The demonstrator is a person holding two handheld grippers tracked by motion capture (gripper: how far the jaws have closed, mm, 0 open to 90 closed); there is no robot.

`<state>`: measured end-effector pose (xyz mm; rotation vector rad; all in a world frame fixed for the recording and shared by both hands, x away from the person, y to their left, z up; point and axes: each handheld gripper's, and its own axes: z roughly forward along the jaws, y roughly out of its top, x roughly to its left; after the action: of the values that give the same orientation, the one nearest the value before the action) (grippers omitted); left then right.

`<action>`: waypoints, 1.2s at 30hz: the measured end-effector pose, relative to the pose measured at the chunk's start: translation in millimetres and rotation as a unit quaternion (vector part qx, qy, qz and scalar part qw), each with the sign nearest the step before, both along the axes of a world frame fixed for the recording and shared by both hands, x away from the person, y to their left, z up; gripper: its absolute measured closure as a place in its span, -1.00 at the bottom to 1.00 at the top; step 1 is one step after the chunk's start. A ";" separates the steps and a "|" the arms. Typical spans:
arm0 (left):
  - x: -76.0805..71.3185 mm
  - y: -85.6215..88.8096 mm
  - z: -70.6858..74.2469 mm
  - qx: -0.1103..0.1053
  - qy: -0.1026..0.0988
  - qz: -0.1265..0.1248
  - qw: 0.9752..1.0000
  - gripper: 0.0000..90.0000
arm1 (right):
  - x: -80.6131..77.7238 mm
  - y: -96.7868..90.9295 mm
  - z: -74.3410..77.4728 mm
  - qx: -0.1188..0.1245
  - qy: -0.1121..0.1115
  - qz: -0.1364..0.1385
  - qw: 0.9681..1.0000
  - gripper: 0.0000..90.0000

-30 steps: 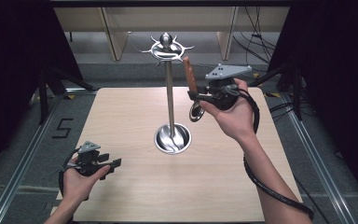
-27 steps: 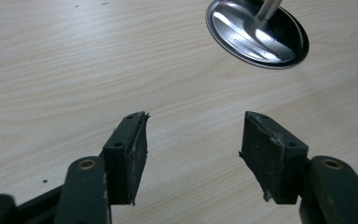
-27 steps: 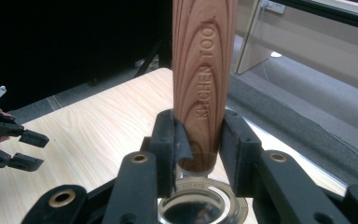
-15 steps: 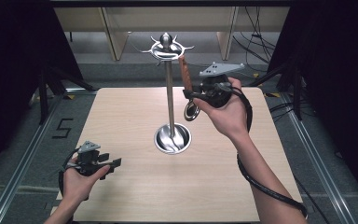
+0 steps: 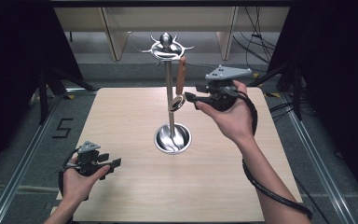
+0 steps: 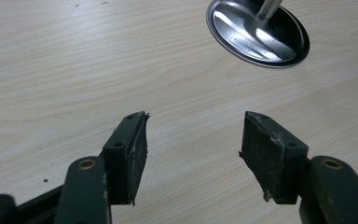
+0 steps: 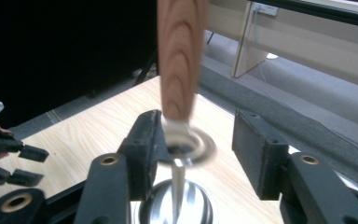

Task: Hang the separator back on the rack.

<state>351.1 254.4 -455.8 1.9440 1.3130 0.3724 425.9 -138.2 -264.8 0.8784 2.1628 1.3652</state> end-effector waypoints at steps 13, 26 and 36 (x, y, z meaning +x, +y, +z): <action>-0.3 -4.8 -2.8 -0.010 -0.007 0.015 1.000 -0.11 | -27.7 -77.2 -35.4 -0.014 0.025 -0.046 0.999 -0.01; -0.8 -5.6 -3.5 -0.008 -0.008 0.019 1.000 -0.11 | -56.7 -146.0 -96.1 -0.021 0.078 -0.106 0.991 -0.02; -0.8 -4.2 -3.4 0.006 -0.002 0.010 1.000 -0.11 | -68.3 -176.7 -145.9 -0.008 0.111 -0.140 0.984 -0.04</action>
<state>350.3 250.2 -459.1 1.9407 1.3307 0.3955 357.6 -314.8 -410.6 1.3268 2.1035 1.1545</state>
